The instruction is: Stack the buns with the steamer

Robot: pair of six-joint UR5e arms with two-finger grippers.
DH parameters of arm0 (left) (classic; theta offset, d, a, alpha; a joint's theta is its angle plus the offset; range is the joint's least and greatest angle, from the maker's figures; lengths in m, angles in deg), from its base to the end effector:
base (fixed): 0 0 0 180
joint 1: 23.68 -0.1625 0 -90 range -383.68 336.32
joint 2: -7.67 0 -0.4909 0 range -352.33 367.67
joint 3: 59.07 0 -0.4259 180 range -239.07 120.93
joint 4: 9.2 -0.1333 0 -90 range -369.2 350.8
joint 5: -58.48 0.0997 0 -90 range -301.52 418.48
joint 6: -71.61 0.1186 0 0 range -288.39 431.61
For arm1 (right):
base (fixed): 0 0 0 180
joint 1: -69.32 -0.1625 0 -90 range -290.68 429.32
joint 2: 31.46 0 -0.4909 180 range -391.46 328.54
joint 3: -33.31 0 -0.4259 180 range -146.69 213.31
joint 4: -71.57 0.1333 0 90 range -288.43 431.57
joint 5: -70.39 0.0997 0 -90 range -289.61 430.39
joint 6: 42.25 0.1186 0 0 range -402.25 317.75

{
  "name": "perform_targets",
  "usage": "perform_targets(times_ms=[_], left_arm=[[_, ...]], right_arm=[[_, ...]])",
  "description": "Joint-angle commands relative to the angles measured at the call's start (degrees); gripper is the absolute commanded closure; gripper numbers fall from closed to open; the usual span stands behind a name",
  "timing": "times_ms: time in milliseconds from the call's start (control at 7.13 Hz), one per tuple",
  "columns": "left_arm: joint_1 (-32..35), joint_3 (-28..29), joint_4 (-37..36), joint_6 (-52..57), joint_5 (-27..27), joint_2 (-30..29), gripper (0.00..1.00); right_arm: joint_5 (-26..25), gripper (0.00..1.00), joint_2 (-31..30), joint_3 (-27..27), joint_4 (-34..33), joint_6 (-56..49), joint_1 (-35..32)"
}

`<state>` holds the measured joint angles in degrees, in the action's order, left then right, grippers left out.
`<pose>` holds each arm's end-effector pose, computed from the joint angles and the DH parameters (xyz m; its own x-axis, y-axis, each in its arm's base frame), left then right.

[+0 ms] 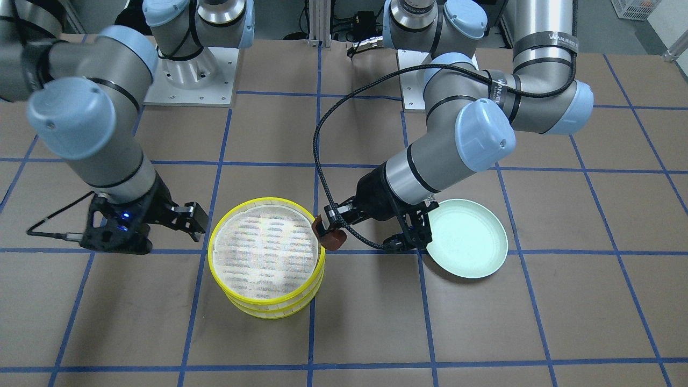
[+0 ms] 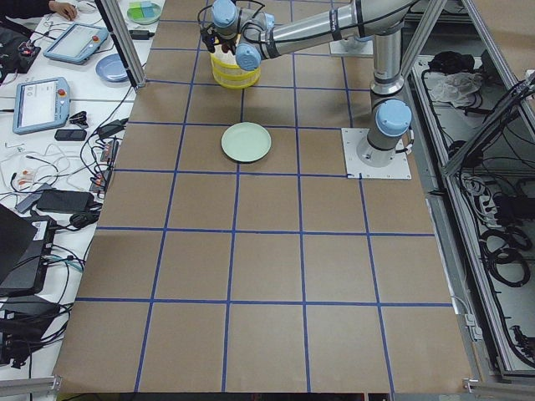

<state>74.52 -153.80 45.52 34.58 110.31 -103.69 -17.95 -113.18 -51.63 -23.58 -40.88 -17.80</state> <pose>-0.3007 -0.6382 0.3563 -0.6948 -0.4209 0.5832 -0.3477 0.9064 0.2399 0.1064 -0.6057 0.5092 -0.9969 0.0731 -0.0297 0.0741 0.9967 -0.0330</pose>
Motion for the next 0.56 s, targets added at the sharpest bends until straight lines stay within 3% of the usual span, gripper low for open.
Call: perform_targets(times_ms=[0, 140, 421], left_arm=[[1.99, -0.54, -4.00, -1.80, 0.30, -2.62, 0.21], [2.87, -0.54, -5.93, -6.08, 0.47, -3.24, 0.00], [3.23, -0.28, -6.30, -9.46, 0.56, -3.25, 0.00]], right_arm=[[0.28, 0.00, -6.67, 1.97, 7.50, 0.21, -1.20], [0.10, 0.00, -8.53, 1.80, 8.83, 0.04, -1.47], [0.19, 0.00, -8.81, 0.22, 8.93, -0.41, -2.00]])
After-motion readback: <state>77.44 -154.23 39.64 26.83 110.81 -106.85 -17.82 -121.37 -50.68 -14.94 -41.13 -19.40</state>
